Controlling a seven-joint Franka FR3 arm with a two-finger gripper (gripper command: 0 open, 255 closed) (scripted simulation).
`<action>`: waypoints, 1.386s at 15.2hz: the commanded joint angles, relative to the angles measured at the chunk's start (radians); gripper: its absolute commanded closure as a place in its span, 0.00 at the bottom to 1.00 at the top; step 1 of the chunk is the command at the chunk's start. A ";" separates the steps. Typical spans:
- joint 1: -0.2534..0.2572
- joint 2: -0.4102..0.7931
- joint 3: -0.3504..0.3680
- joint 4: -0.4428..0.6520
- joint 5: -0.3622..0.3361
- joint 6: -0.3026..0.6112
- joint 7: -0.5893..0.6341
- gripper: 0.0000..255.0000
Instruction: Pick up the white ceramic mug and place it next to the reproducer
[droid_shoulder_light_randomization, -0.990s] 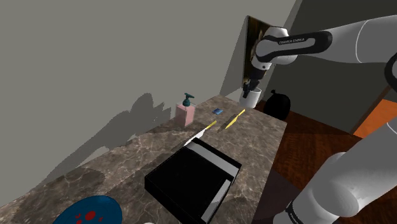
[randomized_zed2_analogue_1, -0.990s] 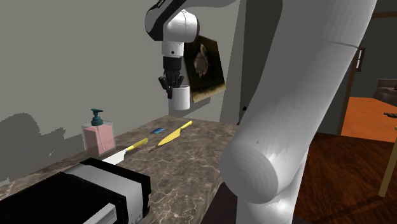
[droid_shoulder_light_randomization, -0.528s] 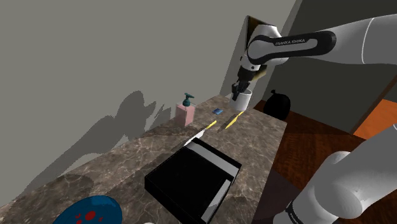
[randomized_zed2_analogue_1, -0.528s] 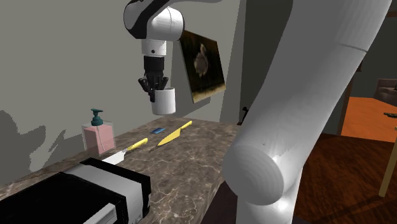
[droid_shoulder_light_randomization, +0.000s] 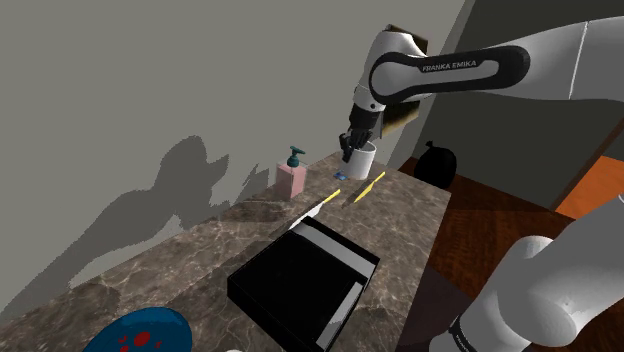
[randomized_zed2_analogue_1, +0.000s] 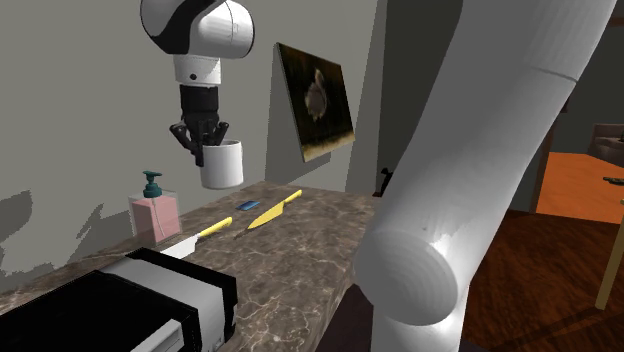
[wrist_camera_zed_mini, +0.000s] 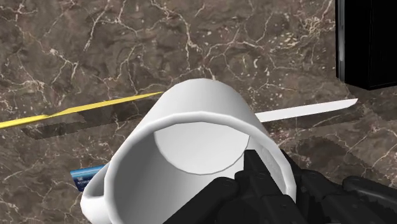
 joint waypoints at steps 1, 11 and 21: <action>0.021 -0.001 0.035 -0.001 0.004 -0.001 0.055 1.00; 0.114 0.098 0.190 0.105 0.009 -0.015 0.299 1.00; 0.212 0.291 0.319 0.328 -0.038 -0.062 0.540 1.00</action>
